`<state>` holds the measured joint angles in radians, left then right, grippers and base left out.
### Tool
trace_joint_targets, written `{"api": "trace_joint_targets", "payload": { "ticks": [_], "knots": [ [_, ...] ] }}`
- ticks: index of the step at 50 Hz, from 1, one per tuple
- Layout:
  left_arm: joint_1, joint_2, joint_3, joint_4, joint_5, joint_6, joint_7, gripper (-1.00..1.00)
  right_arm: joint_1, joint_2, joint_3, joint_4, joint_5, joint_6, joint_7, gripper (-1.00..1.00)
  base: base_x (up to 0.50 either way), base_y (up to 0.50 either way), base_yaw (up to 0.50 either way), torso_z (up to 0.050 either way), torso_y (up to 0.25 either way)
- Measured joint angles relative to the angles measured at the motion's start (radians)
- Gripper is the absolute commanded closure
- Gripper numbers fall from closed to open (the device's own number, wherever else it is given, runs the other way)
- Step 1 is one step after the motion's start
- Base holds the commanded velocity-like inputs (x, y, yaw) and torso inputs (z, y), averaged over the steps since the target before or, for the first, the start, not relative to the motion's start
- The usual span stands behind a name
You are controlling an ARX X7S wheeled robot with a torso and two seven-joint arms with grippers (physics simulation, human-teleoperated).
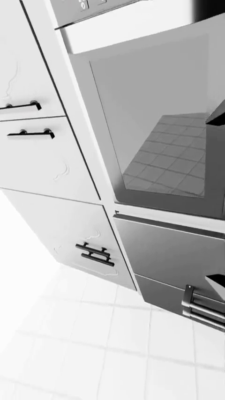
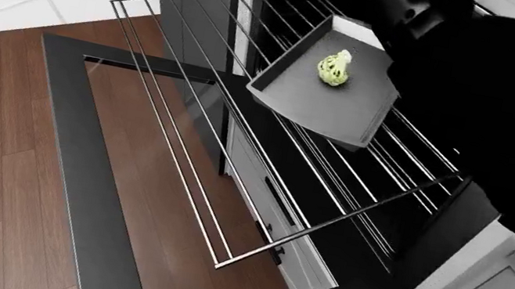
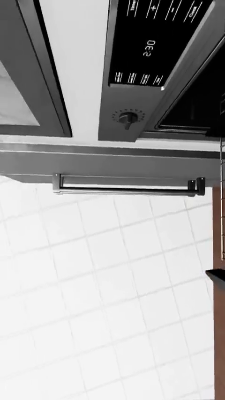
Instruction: Place the broccoli on the top rack of the oven.
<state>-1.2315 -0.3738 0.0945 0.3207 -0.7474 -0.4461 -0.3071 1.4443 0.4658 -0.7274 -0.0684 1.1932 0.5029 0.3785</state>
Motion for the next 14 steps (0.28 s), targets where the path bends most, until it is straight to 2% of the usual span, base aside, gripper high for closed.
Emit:
{"api": "trace_joint_targets", "payload": {
  "ticks": [14],
  "knots": [
    [0.071,-0.037,-0.052,0.045,0.015,0.053,-0.006,-1.00,-0.042,0.093,0.104,-0.206,0.114,-0.019,0.131,-1.00,0.00,0.00,0.00,0.000,0.000]
  ]
}}
